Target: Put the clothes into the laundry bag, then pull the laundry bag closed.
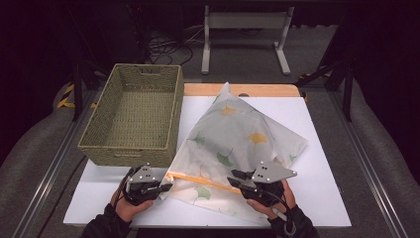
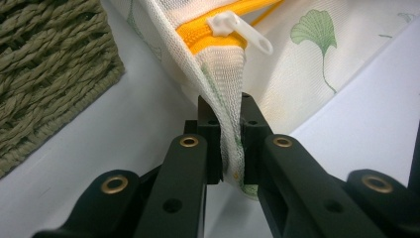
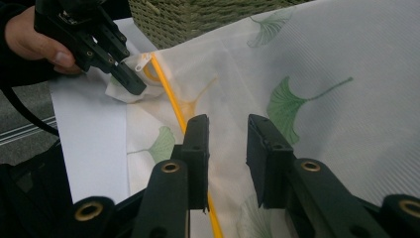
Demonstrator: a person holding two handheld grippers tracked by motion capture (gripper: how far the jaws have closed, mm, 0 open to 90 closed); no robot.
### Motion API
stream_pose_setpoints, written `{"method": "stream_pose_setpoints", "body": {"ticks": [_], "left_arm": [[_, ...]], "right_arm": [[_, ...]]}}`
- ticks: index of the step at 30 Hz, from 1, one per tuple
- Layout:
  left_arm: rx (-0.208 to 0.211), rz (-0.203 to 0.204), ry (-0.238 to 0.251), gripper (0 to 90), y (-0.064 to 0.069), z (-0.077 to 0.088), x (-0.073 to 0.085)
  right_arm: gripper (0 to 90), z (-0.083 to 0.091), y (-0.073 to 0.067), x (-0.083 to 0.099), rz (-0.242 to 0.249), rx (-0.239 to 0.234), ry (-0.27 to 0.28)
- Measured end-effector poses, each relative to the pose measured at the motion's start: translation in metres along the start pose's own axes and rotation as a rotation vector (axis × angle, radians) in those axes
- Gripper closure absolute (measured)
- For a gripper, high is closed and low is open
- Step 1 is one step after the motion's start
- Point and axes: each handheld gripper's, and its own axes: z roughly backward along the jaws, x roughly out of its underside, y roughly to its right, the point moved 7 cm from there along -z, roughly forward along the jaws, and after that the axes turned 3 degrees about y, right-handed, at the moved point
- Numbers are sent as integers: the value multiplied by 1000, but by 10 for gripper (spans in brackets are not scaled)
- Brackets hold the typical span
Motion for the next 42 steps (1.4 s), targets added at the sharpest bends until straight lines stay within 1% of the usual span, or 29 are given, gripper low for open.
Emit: {"method": "stream_pose_setpoints", "body": {"ticks": [1,2,4,6,7,9,12,14,18,19,20,21,22,24,25,27,28,29,33,34,36,37,39,40,41,42], "left_arm": [[6,13,0,831,1,-1,0],[-3,6,-5,834,1,-1,0],[-3,4,-4,836,1,-1,0],[-10,-10,-4,838,0,0,1],[-9,-4,-2,838,1,0,1],[-14,-13,-6,841,0,1,1],[-14,-9,-8,846,1,0,1],[-13,-6,-5,849,2,0,1],[-10,-3,-2,852,2,0,1],[-12,-11,-2,852,2,0,1],[-16,-11,-3,853,3,0,1],[-16,-11,-3,853,3,0,1],[-17,-11,-3,854,3,1,2],[-18,-10,-3,854,3,1,2],[-15,-10,-3,854,3,0,1],[-17,-26,-3,855,4,1,0],[-10,-24,4,855,5,1,0],[-12,-37,2,855,5,2,0],[-11,-40,0,857,6,1,0],[-5,-39,4,857,8,2,0],[-5,-43,3,857,9,2,0],[0,-45,3,858,10,1,0],[6,-57,-1,859,13,1,0],[13,-66,11,860,15,1,-1],[19,-70,18,864,16,1,-1],[26,-81,17,864,17,2,-1]], "right_arm": [[716,-2,-2,-2,1,-6,2],[718,-4,-3,-3,3,-7,5],[720,-9,-7,-6,0,-27,11],[722,-12,-10,-7,4,-34,8],[722,-15,-12,-8,8,-44,3],[722,-21,-18,-10,19,-56,-2],[728,-27,-24,-12,30,-71,-12],[731,-30,-27,-13,37,-73,-16],[735,-36,-30,-18,34,-85,-17],[736,-38,-31,-19,30,-91,-19],[737,-42,-34,-21,26,-101,-20],[737,-42,-34,-21,26,-101,-20],[735,-52,-39,-23,29,-114,-33],[734,-55,-40,-24,30,-119,-35],[736,-60,-43,-25,29,-124,-40],[735,-68,-47,-27,32,-128,-53],[730,-71,-49,-28,40,-127,-54],[723,-75,-50,-28,36,-132,-60],[715,-91,-53,-29,29,-152,-78],[710,-94,-54,-30,30,-158,-80],[709,-97,-56,-30,28,-164,-82],[707,-101,-58,-29,26,-174,-89],[693,-107,-64,-27,39,-190,-107],[692,-111,-66,-27,40,-197,-111],[690,-116,-70,-25,41,-212,-127],[690,-116,-70,-25,41,-212,-127]]}}
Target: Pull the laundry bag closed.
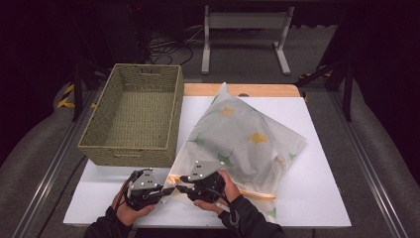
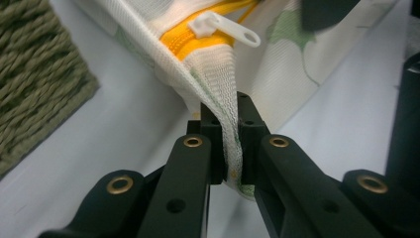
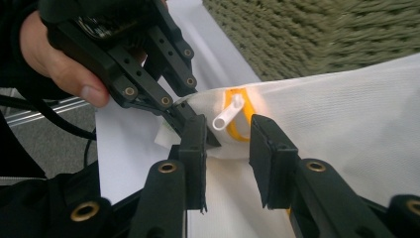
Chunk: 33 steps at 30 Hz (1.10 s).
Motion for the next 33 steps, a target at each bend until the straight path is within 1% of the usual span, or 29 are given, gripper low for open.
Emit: {"method": "stream_pose_setpoints", "body": {"ticks": [2,4,5,6,7,10,11,12,14,15,16,17,18,19,21,23,24,25,27,29,31,32,33], "left_arm": [[0,-15,-6,864,2,0,1],[5,-35,-23,865,5,-1,2],[-2,-48,-34,865,5,-2,3],[5,-47,-33,865,6,-2,4],[4,-53,-33,864,6,-2,3],[7,-51,-39,865,8,-2,4],[10,-52,-40,865,10,-3,4],[11,-55,-45,865,11,-4,4],[8,-71,-54,865,13,-6,4],[8,-71,-54,863,13,-6,4],[7,-72,-57,863,14,-7,5],[6,-78,-61,860,13,-7,5],[3,-73,-62,857,13,-7,6],[6,-72,-67,847,12,-6,7],[6,-71,-68,841,10,-4,9],[8,-60,-68,829,10,-2,10],[5,-59,-69,812,9,-2,10],[5,-57,-72,775,9,-1,10],[9,-25,-72,679,9,3,11],[10,14,-55,621,8,8,10],[9,40,-26,613,6,13,6],[8,63,-10,596,5,14,5],[0,68,-3,588,3,14,3]], "right_arm": [[693,-5,0,1,-5,-8,-6],[693,-10,-2,4,-22,-39,-20],[693,-14,-3,7,-22,-48,-36],[693,-16,-2,9,-23,-45,-51],[689,-16,-2,10,-27,-39,-58],[675,-15,5,11,-45,-7,-55],[675,-14,6,11,-63,-15,-48],[677,-14,6,11,-66,-24,-40],[706,-14,4,11,-63,-27,-46],[706,-14,4,11,-63,-27,-46],[728,-16,3,12,-48,-31,-55],[777,-17,2,13,-46,-33,-62],[818,-18,2,14,-43,-40,-66],[840,-18,1,17,-35,-38,-73],[843,-18,1,17,-37,-41,-73],[846,-18,1,17,-33,-41,-71],[847,-18,1,17,-30,-38,-69],[847,-18,1,17,-26,-38,-69],[847,-17,1,16,-10,-25,-68],[848,-17,1,17,-6,-27,-70],[848,-17,1,17,10,-21,-74],[848,-18,1,17,13,-18,-76],[848,-18,1,17,15,-17,-78]]}}
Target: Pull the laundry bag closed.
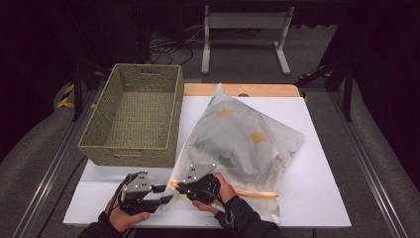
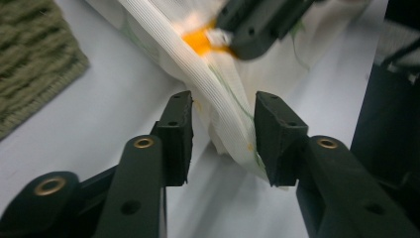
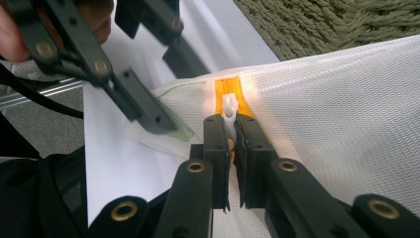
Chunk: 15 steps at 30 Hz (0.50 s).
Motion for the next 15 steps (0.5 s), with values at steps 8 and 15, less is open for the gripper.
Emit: {"method": "stream_pose_setpoints", "body": {"ticks": [8,15], "left_arm": [[10,55,-1,812,-4,-11,-3],[-23,24,23,880,-2,-7,-6]], "right_arm": [[849,-1,0,1,18,10,-12],[852,-3,3,3,19,20,-18]]}}
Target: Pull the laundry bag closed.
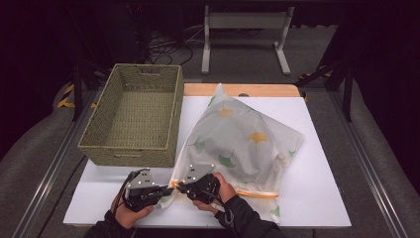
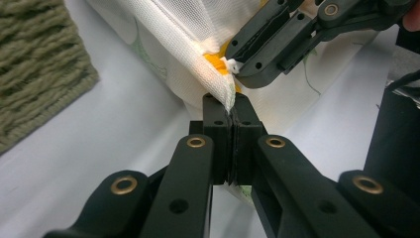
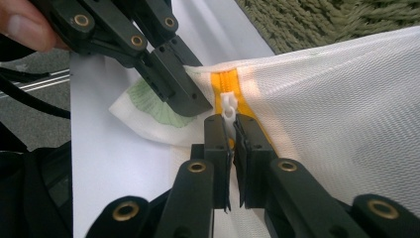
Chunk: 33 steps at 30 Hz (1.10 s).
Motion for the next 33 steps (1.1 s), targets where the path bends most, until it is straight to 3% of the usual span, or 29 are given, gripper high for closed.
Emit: {"method": "stream_pose_setpoints", "body": {"ticks": [9,23,26,31,33], "left_arm": [[-11,21,47,882,-5,11,-4],[-110,-20,48,884,-15,22,-6],[-104,-5,62,883,-18,23,-6],[-109,5,68,883,-22,24,-5],[-79,23,88,883,-19,25,-7]], "right_arm": [[855,1,2,0,25,17,-11],[859,11,11,15,46,62,-88],[862,15,16,23,36,80,-115],[900,23,23,30,3,85,-115],[900,26,27,35,-4,97,-124]]}}
